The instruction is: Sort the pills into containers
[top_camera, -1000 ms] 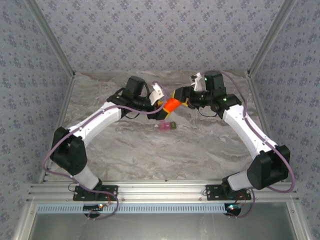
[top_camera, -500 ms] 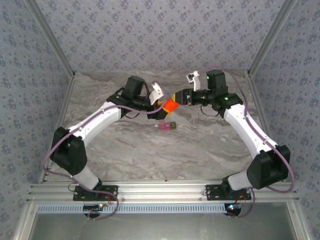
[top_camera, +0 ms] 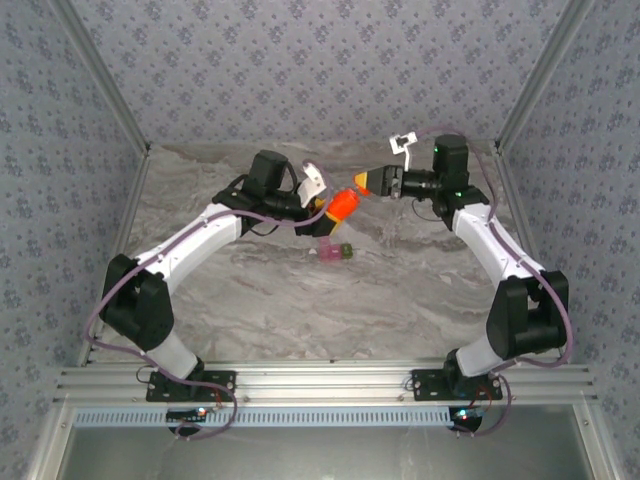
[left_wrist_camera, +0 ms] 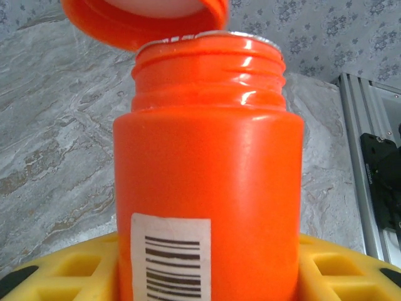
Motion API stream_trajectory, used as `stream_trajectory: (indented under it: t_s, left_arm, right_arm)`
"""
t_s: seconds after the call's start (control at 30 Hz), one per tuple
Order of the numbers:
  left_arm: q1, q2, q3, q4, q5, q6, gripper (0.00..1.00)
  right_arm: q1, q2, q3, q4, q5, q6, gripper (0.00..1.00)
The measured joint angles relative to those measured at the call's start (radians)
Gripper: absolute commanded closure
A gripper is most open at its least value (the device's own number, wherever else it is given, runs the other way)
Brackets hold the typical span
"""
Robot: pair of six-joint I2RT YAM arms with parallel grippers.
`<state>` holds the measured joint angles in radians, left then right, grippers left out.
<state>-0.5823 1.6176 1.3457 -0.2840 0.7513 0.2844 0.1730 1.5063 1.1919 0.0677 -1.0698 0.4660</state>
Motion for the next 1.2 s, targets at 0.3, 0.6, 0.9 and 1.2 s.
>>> stream_trajectory:
  t_s: [0.3,0.6,0.9,1.2]
  left_arm:
    - [0.000,-0.009,-0.020,0.047,-0.008,-0.006,1.00]
    - [0.005,-0.106,-0.163,0.177,-0.092,-0.051,1.00]
    - [0.021,-0.198,-0.283,0.255,-0.162,-0.097,1.00]
    - [0.022,-0.232,-0.335,0.281,-0.201,-0.131,1.00]
  right_arm:
    - [-0.063,0.000,-0.010,-0.135,0.187,0.070,0.60]
    - [-0.078,0.065,-0.061,-0.468,0.709,-0.010,0.61]
    - [-0.006,0.159,-0.193,-0.542,1.085,-0.009,0.55]
    - [0.035,0.196,-0.219,-0.534,1.173,0.027,0.23]
